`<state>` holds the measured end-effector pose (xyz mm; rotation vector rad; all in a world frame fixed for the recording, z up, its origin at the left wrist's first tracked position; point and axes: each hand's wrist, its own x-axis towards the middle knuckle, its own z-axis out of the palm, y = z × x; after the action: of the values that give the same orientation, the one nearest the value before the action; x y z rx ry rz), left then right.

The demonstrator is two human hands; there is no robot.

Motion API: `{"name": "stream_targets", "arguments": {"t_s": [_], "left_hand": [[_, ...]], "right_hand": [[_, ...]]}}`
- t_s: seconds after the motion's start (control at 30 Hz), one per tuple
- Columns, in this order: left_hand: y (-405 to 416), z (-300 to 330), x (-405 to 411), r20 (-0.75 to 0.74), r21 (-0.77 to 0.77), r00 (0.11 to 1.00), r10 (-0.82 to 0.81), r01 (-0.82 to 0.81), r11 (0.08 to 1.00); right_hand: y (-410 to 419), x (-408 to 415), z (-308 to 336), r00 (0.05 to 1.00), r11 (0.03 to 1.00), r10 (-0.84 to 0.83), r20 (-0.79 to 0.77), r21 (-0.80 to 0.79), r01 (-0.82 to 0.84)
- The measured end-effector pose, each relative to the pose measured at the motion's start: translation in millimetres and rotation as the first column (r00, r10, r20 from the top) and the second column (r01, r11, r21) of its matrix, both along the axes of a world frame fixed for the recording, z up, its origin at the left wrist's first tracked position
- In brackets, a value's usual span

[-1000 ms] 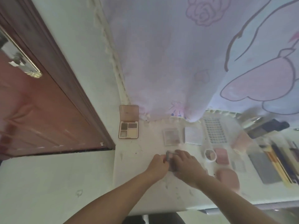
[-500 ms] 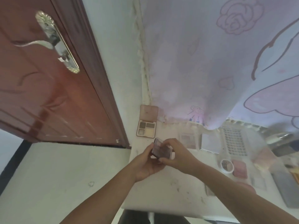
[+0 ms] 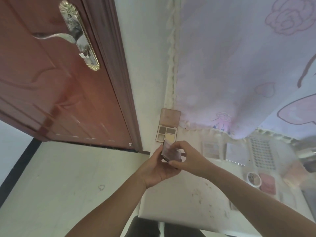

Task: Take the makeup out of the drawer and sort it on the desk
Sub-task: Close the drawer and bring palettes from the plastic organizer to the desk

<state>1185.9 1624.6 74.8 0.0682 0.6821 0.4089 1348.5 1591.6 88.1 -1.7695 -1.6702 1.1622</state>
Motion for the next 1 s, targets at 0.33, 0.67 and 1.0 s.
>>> {"name": "stream_targets", "arguments": {"t_s": [0.33,0.67,1.0], "left_hand": [[0.5,-35.7,-33.0,-0.255,0.136,0.964,-0.075,0.112,0.984],[13.2,-64.7,-37.0,-0.818,0.569,0.518,0.249,0.670,0.476],[9.0,-44.8,-32.1,-0.799,0.563,0.338,0.498,0.712,0.420]], "right_hand": [[25.9,8.7,-0.7,0.932,0.934,-0.231,-0.281,-0.331,0.132],[61.5,-13.6,-38.1,0.982,0.961,-0.185,-0.042,-0.217,0.171],[51.4,21.5,-28.9,0.968,0.961,-0.242,0.063,-0.124,0.248]]}}
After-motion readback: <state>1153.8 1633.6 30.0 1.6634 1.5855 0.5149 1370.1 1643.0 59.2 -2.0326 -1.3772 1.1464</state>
